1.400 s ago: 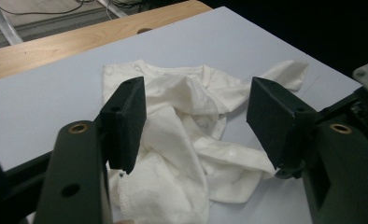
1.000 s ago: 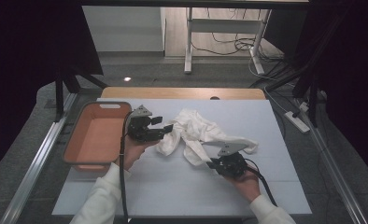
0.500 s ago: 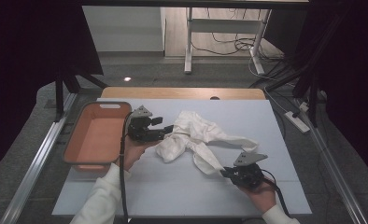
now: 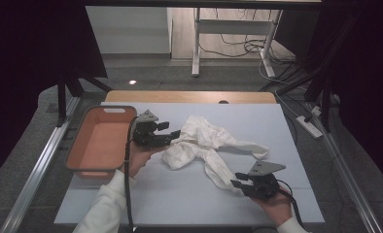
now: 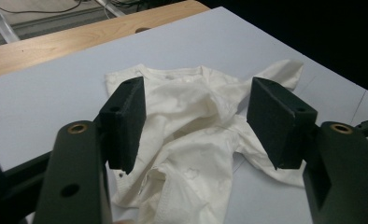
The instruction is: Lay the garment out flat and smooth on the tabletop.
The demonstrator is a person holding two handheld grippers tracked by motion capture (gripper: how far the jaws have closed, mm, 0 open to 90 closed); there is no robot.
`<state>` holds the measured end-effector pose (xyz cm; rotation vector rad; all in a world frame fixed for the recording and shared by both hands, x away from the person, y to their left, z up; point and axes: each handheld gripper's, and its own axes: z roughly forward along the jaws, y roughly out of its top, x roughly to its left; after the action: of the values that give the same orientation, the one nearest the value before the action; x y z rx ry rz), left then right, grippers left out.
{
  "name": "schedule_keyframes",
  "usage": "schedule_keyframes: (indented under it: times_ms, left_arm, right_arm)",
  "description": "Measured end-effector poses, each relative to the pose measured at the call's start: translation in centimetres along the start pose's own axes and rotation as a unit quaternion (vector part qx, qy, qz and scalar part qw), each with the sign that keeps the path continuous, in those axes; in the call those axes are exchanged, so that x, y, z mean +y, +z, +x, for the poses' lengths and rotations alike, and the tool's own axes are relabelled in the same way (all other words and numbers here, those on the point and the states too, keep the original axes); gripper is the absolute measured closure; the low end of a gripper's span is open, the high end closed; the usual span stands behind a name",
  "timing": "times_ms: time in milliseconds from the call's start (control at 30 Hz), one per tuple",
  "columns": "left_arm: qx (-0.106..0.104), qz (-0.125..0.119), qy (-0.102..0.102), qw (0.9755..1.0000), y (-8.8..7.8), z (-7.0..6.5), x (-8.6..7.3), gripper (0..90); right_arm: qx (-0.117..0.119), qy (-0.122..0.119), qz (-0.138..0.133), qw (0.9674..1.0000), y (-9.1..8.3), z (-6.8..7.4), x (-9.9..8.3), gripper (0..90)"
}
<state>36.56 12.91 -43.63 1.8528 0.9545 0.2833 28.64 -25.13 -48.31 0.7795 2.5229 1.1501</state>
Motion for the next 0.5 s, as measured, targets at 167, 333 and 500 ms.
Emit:
schedule_keyframes:
  times_ms: [167,333,500]
  left_arm:
    - [-0.002,-0.005,-0.005,1.0000,-0.2,0.2,0.1,37.4]
    - [0.001,-0.006,0.001,1.0000,-0.5,0.0,0.4,37.2]
    - [0.000,-0.006,0.000,1.0000,-0.4,0.1,0.4,37.1]
  right_arm:
    - [-0.007,0.000,-0.026,0.9996,0.0,0.5,0.9,49.4]
    - [-0.001,0.001,-0.037,0.9993,0.8,0.9,2.0,45.4]
    - [0.025,-0.012,-0.035,0.9990,2.9,1.6,3.6,43.6]
